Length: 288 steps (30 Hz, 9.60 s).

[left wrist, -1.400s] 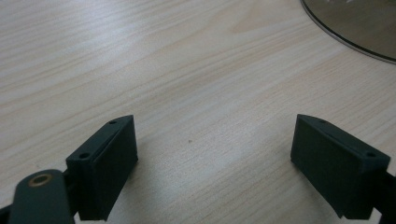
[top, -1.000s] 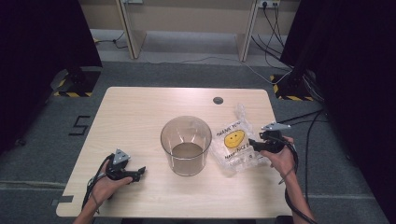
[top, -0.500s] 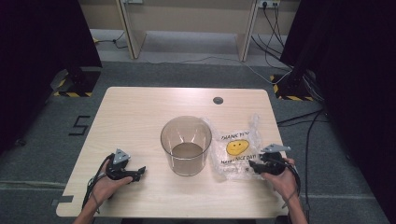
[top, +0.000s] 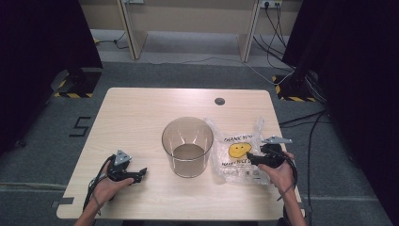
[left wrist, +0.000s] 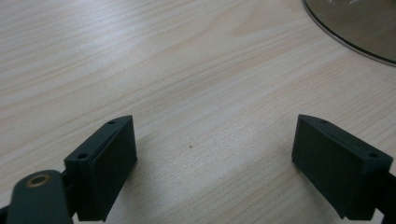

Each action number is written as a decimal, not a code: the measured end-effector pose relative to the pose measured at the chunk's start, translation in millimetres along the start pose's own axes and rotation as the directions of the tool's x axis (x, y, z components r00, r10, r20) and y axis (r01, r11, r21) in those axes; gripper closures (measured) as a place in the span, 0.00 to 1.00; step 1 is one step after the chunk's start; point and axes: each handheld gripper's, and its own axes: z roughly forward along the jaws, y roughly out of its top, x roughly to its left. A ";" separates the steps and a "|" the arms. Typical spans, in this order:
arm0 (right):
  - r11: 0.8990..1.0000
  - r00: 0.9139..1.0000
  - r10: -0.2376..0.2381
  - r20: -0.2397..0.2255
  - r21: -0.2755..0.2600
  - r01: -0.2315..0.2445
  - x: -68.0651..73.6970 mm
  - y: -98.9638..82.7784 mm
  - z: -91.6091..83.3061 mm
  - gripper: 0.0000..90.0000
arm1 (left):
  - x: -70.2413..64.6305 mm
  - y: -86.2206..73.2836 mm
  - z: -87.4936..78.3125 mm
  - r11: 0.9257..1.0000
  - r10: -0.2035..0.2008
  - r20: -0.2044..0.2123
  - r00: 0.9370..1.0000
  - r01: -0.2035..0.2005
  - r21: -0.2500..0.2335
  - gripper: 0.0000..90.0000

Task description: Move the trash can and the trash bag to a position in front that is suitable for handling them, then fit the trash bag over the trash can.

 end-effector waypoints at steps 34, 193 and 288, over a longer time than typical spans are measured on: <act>0.984 0.984 0.180 0.018 0.015 -0.180 -35.9 12.4 11.5 0.21 | -0.4 1.2 1.3 1.000 -0.005 -0.006 1.000 0.005 0.001 0.14; 0.940 0.895 -0.213 -0.393 -0.332 0.079 138.4 124.8 20.4 0.93 | -33.6 143.9 -31.8 0.938 0.004 0.310 0.951 0.104 -0.332 0.79; 0.959 0.854 0.024 -0.520 -0.231 -0.167 86.4 18.7 -33.5 0.98 | -56.5 65.9 -67.8 0.895 -0.088 0.528 0.845 0.300 -0.330 0.97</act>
